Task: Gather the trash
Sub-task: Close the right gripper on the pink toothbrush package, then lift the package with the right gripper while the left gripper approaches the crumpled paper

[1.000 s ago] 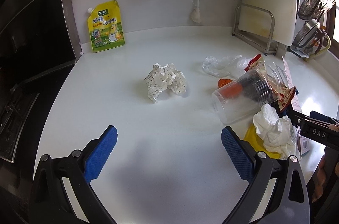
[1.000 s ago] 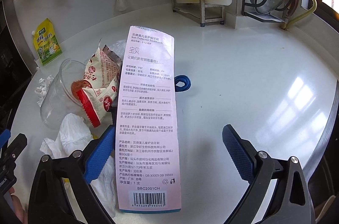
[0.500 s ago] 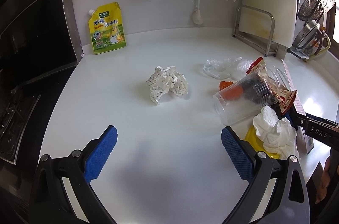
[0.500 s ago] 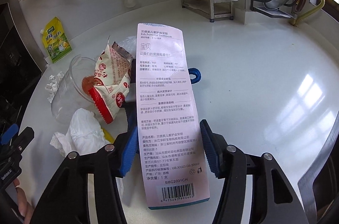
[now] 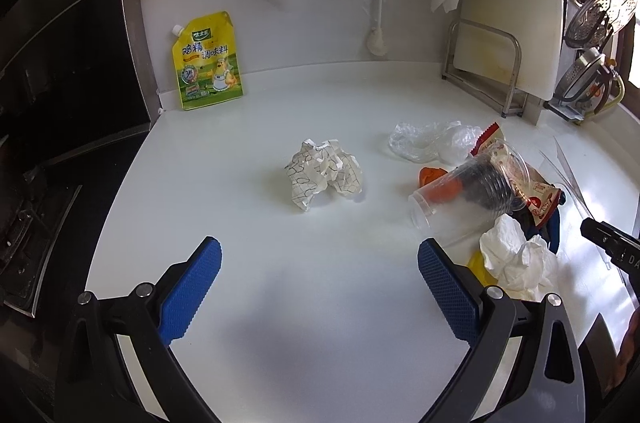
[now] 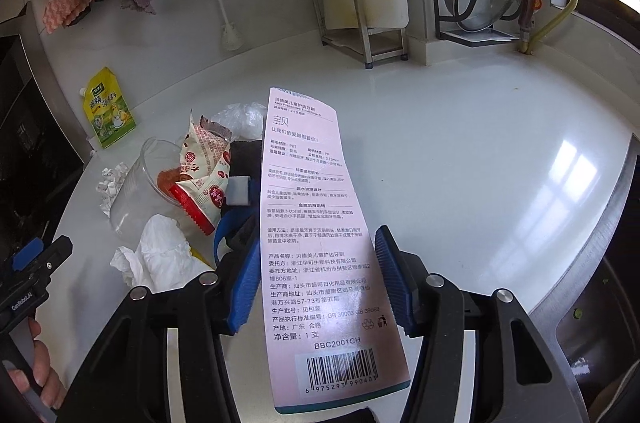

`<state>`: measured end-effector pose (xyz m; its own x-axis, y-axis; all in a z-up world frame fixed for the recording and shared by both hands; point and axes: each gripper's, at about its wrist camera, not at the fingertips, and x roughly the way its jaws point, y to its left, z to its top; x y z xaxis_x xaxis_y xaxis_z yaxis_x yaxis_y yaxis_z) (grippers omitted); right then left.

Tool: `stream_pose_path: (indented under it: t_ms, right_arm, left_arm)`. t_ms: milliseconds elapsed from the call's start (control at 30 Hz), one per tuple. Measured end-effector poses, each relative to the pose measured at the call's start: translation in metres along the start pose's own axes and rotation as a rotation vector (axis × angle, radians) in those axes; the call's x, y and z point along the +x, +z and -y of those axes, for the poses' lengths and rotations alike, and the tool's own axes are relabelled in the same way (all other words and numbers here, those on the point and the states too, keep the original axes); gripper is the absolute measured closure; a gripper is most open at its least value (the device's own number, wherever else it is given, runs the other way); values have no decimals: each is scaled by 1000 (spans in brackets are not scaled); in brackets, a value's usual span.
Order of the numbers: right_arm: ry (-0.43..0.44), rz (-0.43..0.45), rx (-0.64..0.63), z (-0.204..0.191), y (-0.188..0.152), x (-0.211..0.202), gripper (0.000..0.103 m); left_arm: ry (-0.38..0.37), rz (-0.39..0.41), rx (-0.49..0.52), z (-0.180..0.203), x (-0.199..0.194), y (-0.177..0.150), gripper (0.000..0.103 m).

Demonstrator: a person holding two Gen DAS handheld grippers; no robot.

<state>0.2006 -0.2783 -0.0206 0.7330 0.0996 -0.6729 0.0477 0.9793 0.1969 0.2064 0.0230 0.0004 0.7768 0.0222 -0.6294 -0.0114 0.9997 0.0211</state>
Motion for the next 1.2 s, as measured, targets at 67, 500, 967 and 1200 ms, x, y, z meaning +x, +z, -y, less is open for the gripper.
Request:
stream_pose_path:
  t_ms: [67,500,967,1200]
  right_arm:
    - [-11,12,-7,0,1,-3,50]
    - [14,16,46,14,5,-9,92]
    - [31,-29,67,11,-4,3,86]
    - [-49,-28,46,-4,-12,6,53]
  left_arm:
    - [-8,0,-18,-7,3,4,6]
    - [1,-34,-54,-19,45,28,6]
    - [22,-71,-53,-19,67,35,6]
    - [11,-56,-43,-17,62,34,6]
